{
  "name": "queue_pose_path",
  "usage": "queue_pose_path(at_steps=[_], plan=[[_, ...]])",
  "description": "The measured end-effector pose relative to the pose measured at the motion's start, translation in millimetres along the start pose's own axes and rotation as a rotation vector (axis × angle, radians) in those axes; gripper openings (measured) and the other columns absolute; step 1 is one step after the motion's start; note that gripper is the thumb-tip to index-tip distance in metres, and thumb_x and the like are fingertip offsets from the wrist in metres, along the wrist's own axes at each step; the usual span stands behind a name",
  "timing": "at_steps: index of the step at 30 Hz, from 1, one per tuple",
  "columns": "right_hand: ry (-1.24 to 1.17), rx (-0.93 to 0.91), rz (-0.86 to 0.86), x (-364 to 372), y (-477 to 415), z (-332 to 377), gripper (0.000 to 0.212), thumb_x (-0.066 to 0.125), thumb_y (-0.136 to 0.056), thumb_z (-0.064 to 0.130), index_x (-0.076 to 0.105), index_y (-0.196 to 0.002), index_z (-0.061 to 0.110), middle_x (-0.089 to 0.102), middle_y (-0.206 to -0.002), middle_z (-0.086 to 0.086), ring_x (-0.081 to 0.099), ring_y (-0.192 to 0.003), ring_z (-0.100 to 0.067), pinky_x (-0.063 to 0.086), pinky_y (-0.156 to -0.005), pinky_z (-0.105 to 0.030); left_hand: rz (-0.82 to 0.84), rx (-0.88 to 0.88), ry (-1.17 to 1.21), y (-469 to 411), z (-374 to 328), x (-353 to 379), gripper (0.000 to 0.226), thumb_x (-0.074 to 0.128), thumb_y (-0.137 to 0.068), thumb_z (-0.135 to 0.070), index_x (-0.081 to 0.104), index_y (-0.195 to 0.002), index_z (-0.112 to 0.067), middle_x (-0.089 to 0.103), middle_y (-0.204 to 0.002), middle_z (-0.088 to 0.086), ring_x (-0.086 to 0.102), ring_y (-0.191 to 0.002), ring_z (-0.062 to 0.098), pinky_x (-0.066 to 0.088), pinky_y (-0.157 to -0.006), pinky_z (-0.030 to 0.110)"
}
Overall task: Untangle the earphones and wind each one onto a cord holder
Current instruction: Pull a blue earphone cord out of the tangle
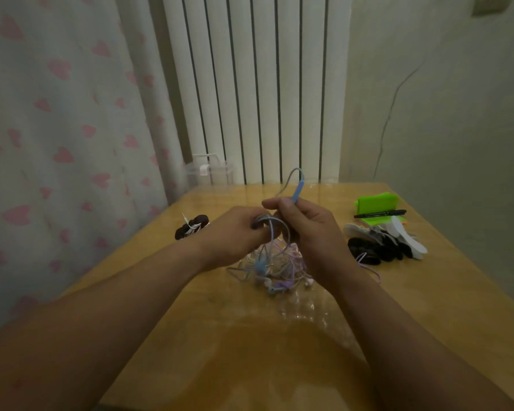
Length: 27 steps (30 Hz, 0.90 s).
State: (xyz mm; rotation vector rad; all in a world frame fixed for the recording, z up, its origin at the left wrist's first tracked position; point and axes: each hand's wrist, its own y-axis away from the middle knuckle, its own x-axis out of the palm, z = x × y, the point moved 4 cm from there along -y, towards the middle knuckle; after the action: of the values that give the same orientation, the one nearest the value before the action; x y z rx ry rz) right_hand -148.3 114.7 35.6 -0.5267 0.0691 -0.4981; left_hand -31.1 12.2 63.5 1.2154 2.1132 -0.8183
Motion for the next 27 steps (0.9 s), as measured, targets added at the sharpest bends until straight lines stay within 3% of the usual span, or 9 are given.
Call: queue_pose_path(at_steps=[4,6,8,11,14,15,17,21,27], plan=[[0.03,0.018,-0.054,-1.4,0.7,-1.4,0.033,0.063,-0.103,0.027,0.062,-0.136,0.028,0.071,-0.107,-0.001,0.068,-0.095,-0.016,0.055,-0.084,-0.034,-0.173,0.035,0.054,-5.6,-6.9,-10.6,0.029,0.057,-0.105,-0.018,0.071,-0.082,-0.025,0.054,-0.063,-0.008,0.046,-0.059,0.009,0.04,-0.059,0.031],[0.145,0.04,-0.02,0.0,0.6,-6.7,0.045,0.069,-0.1,0.03,0.056,-0.142,0.034,0.066,-0.119,0.007,0.065,-0.103,-0.01,0.057,-0.088,-0.032,-0.212,0.029,0.217,-9.3,-12.2,-19.0,0.026,0.056,-0.107,-0.019,0.072,-0.087,-0.015,0.049,-0.062,-0.006,0.042,-0.06,0.011,0.037,-0.06,0.032],[0.252,0.066,0.069,7.0,3.8,-13.7,0.042,0.069,-0.099,0.036,0.059,-0.139,0.037,0.064,-0.131,0.009,0.064,-0.11,-0.011,0.058,-0.09,-0.035,-0.191,0.024,0.3,-10.3,-21.7,-24.0,0.025,0.053,-0.108,-0.019,0.07,-0.1,-0.002,0.05,-0.057,-0.011,0.044,-0.055,0.007,0.039,-0.056,0.024],[0.231,0.093,0.046,11.2,6.3,-10.5,0.019,0.063,-0.104,0.034,0.077,-0.111,0.024,0.075,-0.111,-0.007,0.068,-0.104,-0.023,0.056,-0.085,-0.039,-0.173,0.019,0.428,-8.2,-26.2,-28.4,0.028,0.049,-0.11,-0.023,0.071,-0.105,-0.006,0.048,-0.059,-0.006,0.044,-0.051,0.005,0.04,-0.049,0.018],[0.094,0.122,0.025,6.1,6.6,-5.6,0.029,0.053,-0.108,0.027,0.076,-0.104,0.009,0.079,-0.104,-0.005,0.071,-0.1,-0.012,0.054,-0.081,-0.021,-0.167,-0.012,0.549,-2.9,-16.1,-36.2,0.031,0.047,-0.112,-0.027,0.07,-0.106,-0.007,0.036,-0.062,0.001,0.033,-0.049,0.009,0.032,-0.045,0.018],[0.065,0.131,0.025,4.6,6.6,-5.6,0.031,0.051,-0.109,0.027,0.075,-0.105,0.008,0.079,-0.1,-0.005,0.072,-0.097,-0.01,0.054,-0.085,-0.021,-0.172,-0.029,0.525,0.3,-11.7,-38.5,0.032,0.048,-0.111,-0.029,0.07,-0.107,-0.008,0.035,-0.062,0.002,0.034,-0.05,0.01,0.032,-0.047,0.021],[0.06,0.141,0.008,2.4,6.3,-9.3,0.031,0.051,-0.109,0.029,0.075,-0.105,0.011,0.076,-0.088,-0.002,0.072,-0.092,-0.013,0.055,-0.092,-0.029,-0.205,-0.06,0.418,6.8,-3.8,-42.1,0.032,0.051,-0.109,-0.034,0.073,-0.106,-0.011,0.037,-0.063,0.004,0.035,-0.054,0.012,0.032,-0.051,0.026],[0.225,0.191,-0.046,-0.9,6.0,-15.9,0.027,0.052,-0.108,0.035,0.075,-0.101,0.022,0.066,-0.081,0.014,0.06,-0.076,-0.004,0.049,-0.071,-0.018,-0.314,-0.115,0.342,13.5,11.0,-44.0,0.032,0.051,-0.11,-0.031,0.074,-0.103,-0.011,0.037,-0.064,0.009,0.035,-0.054,0.014,0.033,-0.049,0.025],[0.246,0.267,0.051,1.8,9.3,-25.8,0.036,0.046,-0.11,0.038,0.073,-0.096,0.018,0.049,-0.072,0.0,0.047,-0.064,-0.01,0.042,-0.062,-0.026,-0.364,-0.126,0.426,13.6,14.6,-50.6,0.033,0.05,-0.11,-0.03,0.072,-0.106,-0.006,0.033,-0.062,0.004,0.031,-0.052,0.011,0.029,-0.046,0.021]])
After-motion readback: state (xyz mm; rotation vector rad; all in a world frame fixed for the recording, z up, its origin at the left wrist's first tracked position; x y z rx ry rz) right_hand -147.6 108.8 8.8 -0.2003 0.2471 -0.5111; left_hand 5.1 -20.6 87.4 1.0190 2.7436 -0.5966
